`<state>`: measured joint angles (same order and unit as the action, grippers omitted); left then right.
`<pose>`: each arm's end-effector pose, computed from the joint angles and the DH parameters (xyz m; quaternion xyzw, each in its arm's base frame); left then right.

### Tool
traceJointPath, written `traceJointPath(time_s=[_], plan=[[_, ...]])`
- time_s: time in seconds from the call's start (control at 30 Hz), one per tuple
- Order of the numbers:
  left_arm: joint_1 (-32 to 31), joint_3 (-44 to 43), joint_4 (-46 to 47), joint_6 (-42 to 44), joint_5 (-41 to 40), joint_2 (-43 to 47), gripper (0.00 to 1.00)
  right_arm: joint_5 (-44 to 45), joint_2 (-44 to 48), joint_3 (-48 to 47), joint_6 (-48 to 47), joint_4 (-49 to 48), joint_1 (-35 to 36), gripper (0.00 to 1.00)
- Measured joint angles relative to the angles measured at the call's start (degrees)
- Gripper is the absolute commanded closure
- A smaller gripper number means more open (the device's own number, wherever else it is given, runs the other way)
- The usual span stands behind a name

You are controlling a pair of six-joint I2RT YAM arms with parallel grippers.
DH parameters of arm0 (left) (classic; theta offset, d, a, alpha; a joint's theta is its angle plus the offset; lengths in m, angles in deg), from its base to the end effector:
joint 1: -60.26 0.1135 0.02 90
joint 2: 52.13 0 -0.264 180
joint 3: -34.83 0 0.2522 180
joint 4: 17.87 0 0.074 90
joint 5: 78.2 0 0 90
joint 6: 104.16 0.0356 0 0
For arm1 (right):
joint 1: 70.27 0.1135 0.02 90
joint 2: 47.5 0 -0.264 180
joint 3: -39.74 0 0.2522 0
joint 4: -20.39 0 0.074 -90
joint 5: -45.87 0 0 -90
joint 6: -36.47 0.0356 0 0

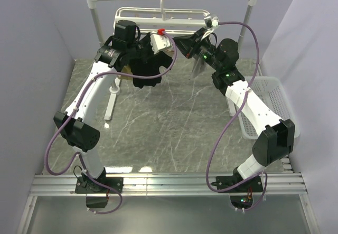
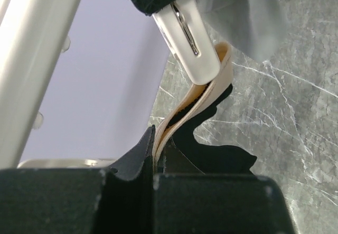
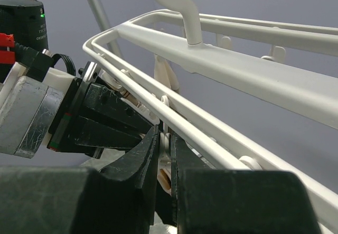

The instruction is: Clip the underwear to the hanger

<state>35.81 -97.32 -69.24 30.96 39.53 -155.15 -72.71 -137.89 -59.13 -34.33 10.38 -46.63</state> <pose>0.3549 -0.1796 0.4535 0.5695 0.5858 -0.0986 0.5681 0.3331 0.1644 0.4481 -0.2221 0.5581 0.4215 0.6794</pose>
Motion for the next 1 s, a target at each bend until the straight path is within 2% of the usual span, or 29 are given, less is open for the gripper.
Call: traceJointPath(time_s=[1.0], plan=[[0.0,-2.8,0.1,-4.2,1.0,-0.8,1.00,1.1,0.4,1.1,-5.4,-0.3,0.0,1.00]])
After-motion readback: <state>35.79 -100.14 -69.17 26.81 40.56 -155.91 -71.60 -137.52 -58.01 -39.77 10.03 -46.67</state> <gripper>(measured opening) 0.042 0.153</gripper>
